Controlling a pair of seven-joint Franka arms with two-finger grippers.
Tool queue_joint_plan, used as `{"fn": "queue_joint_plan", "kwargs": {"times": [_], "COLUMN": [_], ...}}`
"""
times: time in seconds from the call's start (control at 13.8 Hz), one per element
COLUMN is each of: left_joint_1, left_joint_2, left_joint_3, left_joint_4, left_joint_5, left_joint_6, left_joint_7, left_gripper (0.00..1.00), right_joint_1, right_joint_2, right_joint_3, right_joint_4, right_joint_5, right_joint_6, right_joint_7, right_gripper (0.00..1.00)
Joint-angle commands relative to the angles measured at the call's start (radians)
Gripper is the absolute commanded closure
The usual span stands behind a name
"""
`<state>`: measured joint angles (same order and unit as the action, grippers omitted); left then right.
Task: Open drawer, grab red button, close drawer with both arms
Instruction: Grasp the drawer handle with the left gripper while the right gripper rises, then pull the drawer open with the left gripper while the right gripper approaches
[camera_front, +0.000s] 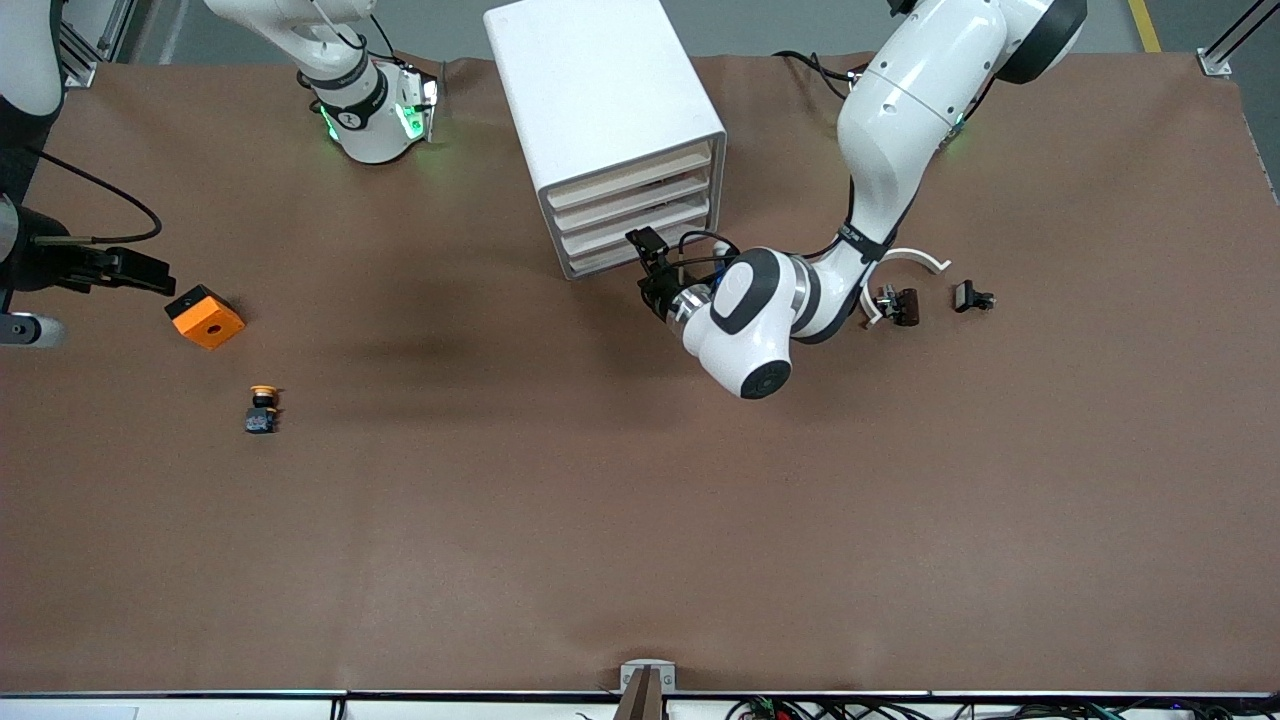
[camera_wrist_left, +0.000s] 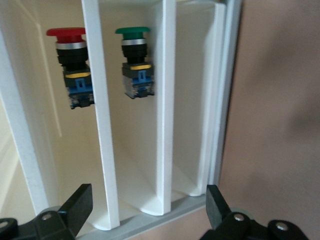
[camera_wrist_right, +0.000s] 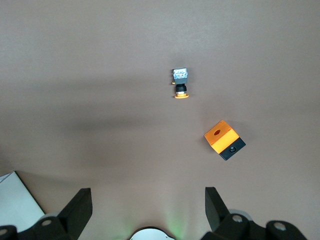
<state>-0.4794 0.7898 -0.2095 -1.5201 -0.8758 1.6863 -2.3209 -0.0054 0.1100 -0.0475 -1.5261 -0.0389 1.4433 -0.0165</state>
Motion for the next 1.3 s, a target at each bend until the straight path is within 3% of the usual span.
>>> {"fn": "queue_joint_plan", "kwargs": {"times": [0.0,0.29,0.43,0.58,0.94,1.08,1.23], "left_joint_1": [0.005,-0.002,-0.004,-0.008,-0.041,-0.053,-0.064], "left_joint_2": [0.029,0.048,0.049,0.051,0.055,0.055,0.057], "left_joint_3": [0.002,0.002,0.002,0.002,0.002,0.001,0.001], "left_joint_4": [0.02,0.02,0.02,0.017,0.017,0.014,0.012], "left_joint_5": [-0.058,-0.08,-0.087,-0.094,-0.097,-0.097,-0.098], "left_joint_6": [-0.053,-0.08,-0.105,-0.128,-0.142,-0.143,-0.143], "left_joint_7": [-0.014,-0.014,-0.015,-0.015,-0.011,-0.006,-0.006], "left_gripper": [0.0,0.0,0.13,0.13,0.28,0.41,0.46], "right_joint_1": [-0.005,0.002,0.002,0.008,0.093,0.099,0.09], "right_joint_2": [0.007,0.007,0.007,0.007,0.005,0.005,0.007], "right_joint_3": [0.006,0.006,0.006,0.006,0.006,0.008,0.006], "right_joint_4": [0.021,0.021,0.018,0.015,0.02,0.021,0.023], "right_joint_5": [0.028,0.096,0.096,0.096,0.093,0.094,0.091], "right_joint_6": [-0.007,-0.004,-0.003,-0.003,-0.014,-0.017,-0.012], "right_joint_7": [0.029,0.164,0.164,0.168,0.37,0.431,0.425], "right_gripper": [0.0,0.0,0.0,0.0,0.0,0.0,0.0]}}
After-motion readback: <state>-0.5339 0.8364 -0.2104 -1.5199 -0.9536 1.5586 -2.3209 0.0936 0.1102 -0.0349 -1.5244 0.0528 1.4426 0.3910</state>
